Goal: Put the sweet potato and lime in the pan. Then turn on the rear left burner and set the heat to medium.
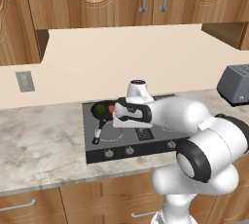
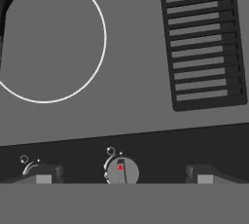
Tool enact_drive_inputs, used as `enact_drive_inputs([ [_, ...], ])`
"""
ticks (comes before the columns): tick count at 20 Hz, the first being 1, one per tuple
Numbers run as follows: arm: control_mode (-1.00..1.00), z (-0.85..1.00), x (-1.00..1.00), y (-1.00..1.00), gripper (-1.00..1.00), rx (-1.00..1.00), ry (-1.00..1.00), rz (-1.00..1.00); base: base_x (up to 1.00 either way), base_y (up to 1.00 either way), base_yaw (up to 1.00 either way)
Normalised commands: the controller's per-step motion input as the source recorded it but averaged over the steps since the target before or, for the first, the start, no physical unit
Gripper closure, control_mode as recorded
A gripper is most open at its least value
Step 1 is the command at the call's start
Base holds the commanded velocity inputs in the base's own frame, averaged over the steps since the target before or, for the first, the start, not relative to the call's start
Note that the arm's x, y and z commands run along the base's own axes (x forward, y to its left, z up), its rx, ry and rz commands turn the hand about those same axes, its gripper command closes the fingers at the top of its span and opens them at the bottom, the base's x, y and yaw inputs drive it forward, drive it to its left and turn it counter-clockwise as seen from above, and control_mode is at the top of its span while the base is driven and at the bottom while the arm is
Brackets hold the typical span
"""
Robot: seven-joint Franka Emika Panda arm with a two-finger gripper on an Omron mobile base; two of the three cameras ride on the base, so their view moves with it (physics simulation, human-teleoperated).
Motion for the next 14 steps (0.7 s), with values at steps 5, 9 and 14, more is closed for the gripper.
enact_drive_inputs([
  [5,-1.0,-0.3,-0.03,0.0,-1.0,0.0,0.0,0.0,0.0,0.0,0.0],
  [9,-1.0,-0.28,-0.03,0.02,-1.0,0.0,0.0,0.0,0.0,0.0,0.0],
  [14,-1.0,-0.16,-0.33,0.02,-1.0,0.0,0.0,0.0,0.0,0.0,0.0],
])
